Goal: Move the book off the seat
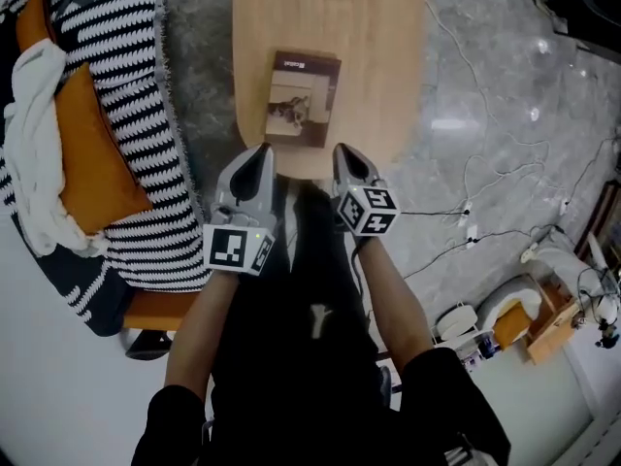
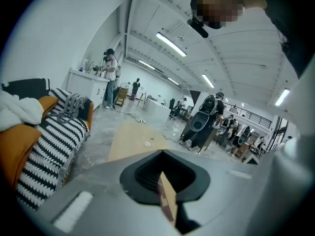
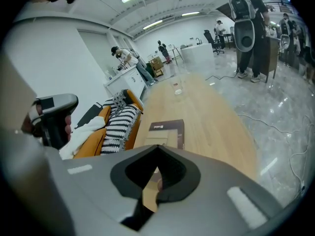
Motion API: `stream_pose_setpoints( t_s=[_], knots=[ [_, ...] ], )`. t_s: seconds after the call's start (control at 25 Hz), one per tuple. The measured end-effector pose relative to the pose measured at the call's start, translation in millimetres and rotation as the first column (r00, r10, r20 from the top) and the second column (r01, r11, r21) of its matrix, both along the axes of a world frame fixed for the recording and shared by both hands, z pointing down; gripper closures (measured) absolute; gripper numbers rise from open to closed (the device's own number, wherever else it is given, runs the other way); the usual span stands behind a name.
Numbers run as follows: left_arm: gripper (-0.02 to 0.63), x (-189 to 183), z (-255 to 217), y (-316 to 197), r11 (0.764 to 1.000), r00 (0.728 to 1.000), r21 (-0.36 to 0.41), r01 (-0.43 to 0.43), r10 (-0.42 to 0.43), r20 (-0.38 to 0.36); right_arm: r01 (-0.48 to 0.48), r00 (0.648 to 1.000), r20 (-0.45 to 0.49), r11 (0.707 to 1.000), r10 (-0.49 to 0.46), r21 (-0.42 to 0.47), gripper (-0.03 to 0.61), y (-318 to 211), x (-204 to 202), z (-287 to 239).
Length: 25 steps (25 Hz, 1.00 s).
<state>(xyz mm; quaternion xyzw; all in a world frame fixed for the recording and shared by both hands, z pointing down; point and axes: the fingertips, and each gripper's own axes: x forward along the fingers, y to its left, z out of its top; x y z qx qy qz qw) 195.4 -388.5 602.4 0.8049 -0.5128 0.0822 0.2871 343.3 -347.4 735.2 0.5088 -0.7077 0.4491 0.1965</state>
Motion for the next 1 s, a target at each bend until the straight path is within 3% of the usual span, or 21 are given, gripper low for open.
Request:
stream_pose_setpoints(
  t_s=[0.4,0.68,1.0],
  knots=[
    [0.607,12.6,-104.2,-1.3,0.993,0.998,0.101,0.064,-0.065,0.013,0.016,1.000,0.009,0.978,-0.019,0.206,0.570,-32.9,13.6,-140.5],
    [0.607,23.8,-177.0,11.2,0.968,0.987,0.193,0.158,-0.160,-0.003,0.078,0.995,0.033,0.922,-0.098,0.380,0.569,-53.2,16.3,-241.7],
    [0.607,25.8,-255.4,45.3,0.920,0.963,0.300,0.254,-0.269,0.011,0.149,0.978,0.052,0.846,-0.204,0.513,0.569,-38.6,18.7,-341.3]
  ],
)
